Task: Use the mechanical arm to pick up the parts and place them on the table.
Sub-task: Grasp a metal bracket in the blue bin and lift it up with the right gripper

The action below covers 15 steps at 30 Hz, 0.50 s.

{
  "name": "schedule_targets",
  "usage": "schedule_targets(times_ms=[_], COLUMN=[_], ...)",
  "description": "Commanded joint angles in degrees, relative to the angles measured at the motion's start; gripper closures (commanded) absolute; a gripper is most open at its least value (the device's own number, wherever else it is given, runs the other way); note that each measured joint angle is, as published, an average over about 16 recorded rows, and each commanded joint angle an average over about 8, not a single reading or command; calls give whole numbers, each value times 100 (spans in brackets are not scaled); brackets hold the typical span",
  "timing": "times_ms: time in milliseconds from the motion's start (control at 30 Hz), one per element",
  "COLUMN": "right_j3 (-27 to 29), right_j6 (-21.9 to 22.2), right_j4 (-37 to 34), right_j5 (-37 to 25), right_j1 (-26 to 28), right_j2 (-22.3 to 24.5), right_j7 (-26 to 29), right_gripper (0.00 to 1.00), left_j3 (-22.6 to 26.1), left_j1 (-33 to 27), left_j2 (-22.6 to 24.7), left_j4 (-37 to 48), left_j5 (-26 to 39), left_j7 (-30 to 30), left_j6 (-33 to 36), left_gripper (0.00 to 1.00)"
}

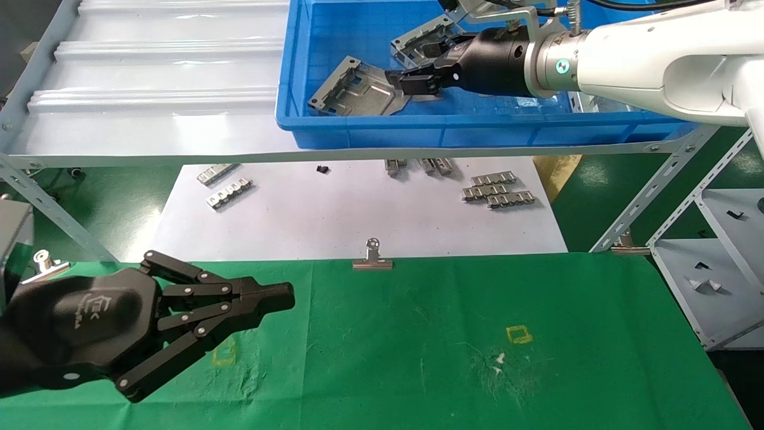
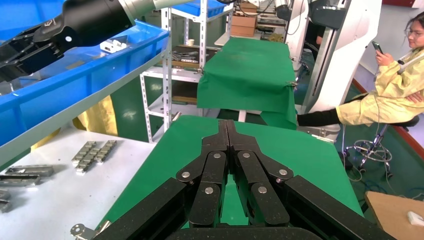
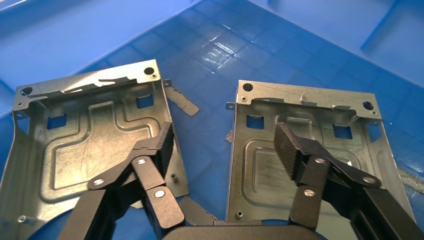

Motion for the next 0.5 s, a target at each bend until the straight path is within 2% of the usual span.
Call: schedule_targets(times_ms=[33,500], right_j3=[-23,-132], right_j6=[50,439], right_j4=[6,174], right_j5=[-3,163], right_j1=[-11,-161], right_j2=[-10,-16], right_j7=[18,59], right_gripper=[100,100], left_j3=[0,0], left_j1=[0,0], left_j2=[0,0], left_j4=[0,0], left_j5=[0,0], left_j7=[0,0], left_j6=[0,0], left_gripper=[100,100])
